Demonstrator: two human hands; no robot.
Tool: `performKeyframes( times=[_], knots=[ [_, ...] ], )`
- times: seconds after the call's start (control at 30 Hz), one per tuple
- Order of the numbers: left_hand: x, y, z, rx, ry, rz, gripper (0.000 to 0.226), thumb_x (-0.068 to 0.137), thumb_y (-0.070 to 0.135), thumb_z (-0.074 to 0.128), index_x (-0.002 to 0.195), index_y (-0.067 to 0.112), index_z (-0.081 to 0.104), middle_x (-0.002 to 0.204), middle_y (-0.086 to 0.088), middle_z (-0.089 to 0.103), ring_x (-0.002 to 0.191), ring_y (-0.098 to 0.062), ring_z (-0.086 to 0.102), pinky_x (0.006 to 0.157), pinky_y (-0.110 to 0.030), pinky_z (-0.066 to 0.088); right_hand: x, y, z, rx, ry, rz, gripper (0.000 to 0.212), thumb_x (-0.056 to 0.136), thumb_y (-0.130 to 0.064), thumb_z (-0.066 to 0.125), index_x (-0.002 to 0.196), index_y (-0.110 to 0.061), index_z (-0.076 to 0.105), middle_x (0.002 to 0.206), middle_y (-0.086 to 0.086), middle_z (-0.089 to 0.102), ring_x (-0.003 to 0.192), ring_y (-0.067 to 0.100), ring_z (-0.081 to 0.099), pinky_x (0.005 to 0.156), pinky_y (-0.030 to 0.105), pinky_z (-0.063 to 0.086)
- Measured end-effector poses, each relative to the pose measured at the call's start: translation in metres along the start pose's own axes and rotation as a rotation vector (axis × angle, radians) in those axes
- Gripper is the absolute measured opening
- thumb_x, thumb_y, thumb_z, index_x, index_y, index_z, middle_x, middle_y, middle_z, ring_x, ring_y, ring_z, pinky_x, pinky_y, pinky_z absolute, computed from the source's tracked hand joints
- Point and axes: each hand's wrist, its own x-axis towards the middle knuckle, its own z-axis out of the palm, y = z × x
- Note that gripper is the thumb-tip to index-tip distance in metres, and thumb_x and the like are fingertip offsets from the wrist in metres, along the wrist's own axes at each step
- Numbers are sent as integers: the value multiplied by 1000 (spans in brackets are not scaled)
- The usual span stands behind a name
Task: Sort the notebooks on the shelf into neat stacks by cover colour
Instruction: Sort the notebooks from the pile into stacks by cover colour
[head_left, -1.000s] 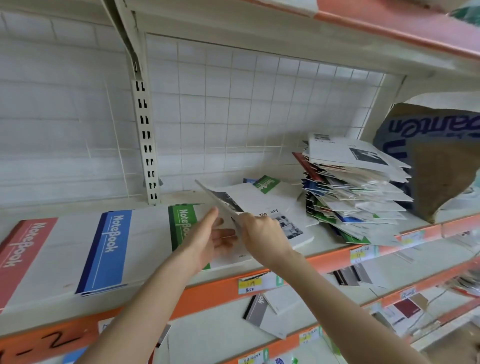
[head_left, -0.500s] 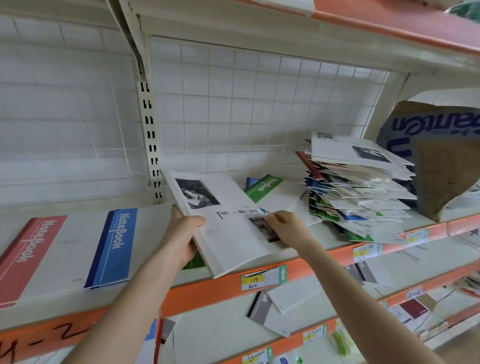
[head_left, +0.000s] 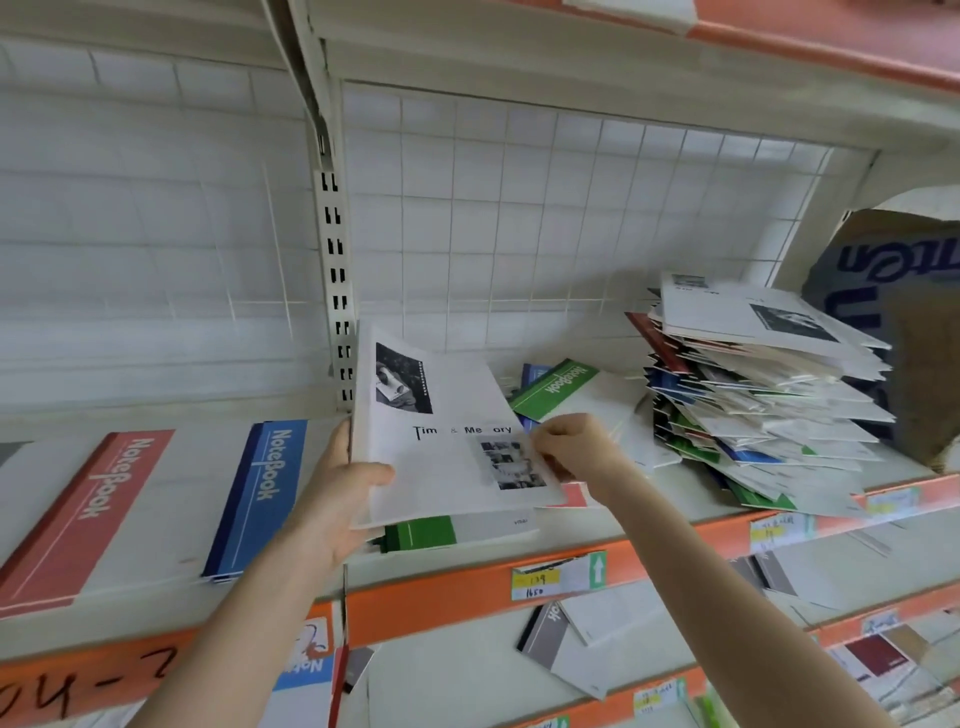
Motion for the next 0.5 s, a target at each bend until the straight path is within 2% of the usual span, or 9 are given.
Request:
performKeyframes(
  times=[0.07,0.13,0.2,0.23,0.33,0.43,0.5],
  knots=[
    [0,-3,-9,31,5,-4,63,89,-12,43,132,32,41,99,3,57,80,-13,55,57,-28,42,14,3,-4,-229,137,-91,19,88,-3,47,83,4,64,75,12,59,64,22,52,59,26,42],
    [0,-6,-16,46,8,-28,63,89,-12,44,133,34,42,103,2,58,86,-17,57,60,-31,46,25,3,-9,-446,268,-156,22,91,-9,47,102,0,64,94,14,64,86,28,58,71,28,44],
    [1,-8,-22,34,23,-55,64,88,-12,44,132,36,43,110,-1,60,94,-24,58,68,-37,50,40,6,-13,-548,244,-132,33,93,-21,51,122,-7,56,119,11,60,106,27,56,84,31,44],
    [3,-10,-23,20,28,-60,66,88,-12,44,132,36,43,114,-4,59,98,-27,58,72,-39,51,47,8,-14,-604,195,-102,39,93,-28,52,128,-10,52,125,10,57,111,26,54,87,32,44],
    [4,-10,-24,-1,26,-44,66,87,-14,43,131,35,44,110,-3,60,97,-27,58,72,-39,51,63,15,-13,-827,76,-48,41,91,-38,48,122,-12,53,122,9,57,109,26,53,79,29,41],
    [3,-8,-24,-21,25,-43,63,88,-14,42,121,39,44,100,2,60,89,-22,57,64,-34,48,68,16,-17,-946,88,-82,34,93,-39,45,111,-12,58,111,8,61,100,25,55,71,27,38],
    [4,-8,-25,-32,29,-54,65,87,-14,42,126,38,45,100,1,60,90,-24,57,66,-35,49,67,15,-18,-1058,73,-132,34,97,-37,41,111,-12,58,111,9,61,99,25,56,72,28,38]
  ],
)
